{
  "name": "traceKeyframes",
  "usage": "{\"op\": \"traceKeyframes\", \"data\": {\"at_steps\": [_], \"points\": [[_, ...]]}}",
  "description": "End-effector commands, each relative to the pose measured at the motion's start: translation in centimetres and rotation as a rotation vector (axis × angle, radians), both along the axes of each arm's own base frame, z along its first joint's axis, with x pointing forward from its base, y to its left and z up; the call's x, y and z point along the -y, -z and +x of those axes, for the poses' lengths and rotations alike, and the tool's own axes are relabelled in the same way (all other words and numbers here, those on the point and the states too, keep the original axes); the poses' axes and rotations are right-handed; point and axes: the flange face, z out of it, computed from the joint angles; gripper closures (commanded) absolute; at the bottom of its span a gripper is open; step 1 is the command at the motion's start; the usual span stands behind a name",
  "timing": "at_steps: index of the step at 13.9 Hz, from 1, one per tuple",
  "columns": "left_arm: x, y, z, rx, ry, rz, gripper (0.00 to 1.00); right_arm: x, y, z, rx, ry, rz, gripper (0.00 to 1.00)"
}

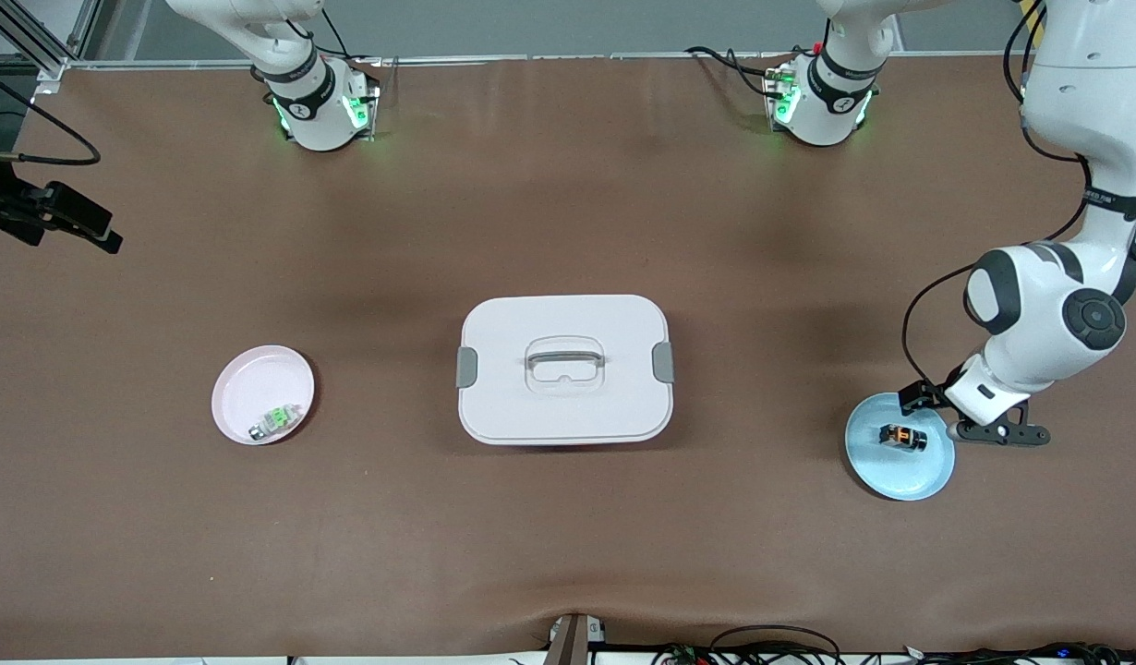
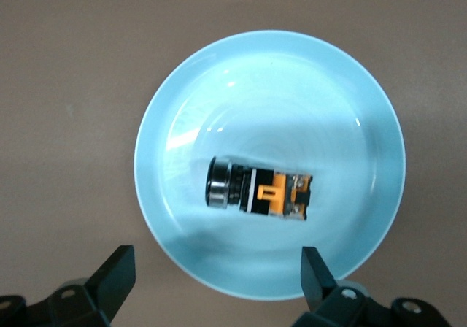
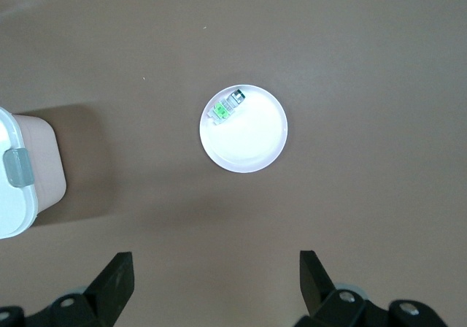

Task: Transfer orange switch to right arm and place
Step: 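Close the left gripper on the orange switch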

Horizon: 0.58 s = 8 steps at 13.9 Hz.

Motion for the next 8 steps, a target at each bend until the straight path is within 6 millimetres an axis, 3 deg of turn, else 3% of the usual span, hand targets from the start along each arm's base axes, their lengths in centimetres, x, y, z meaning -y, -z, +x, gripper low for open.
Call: {"op": "traceKeyframes", "data": {"at_steps": [1,8], "points": [[0.1,1.2,1.1,0.004,0.022,-0.006,0.0,0.0,-0.6,-0.5,0.003,0.01,0.014,0.0],[1.6,3.0,1.8,0.016,0.044,-0.029,0.0,0.0,-0.6,-0.5,0.005,0.013,0.021,0.0]]}}
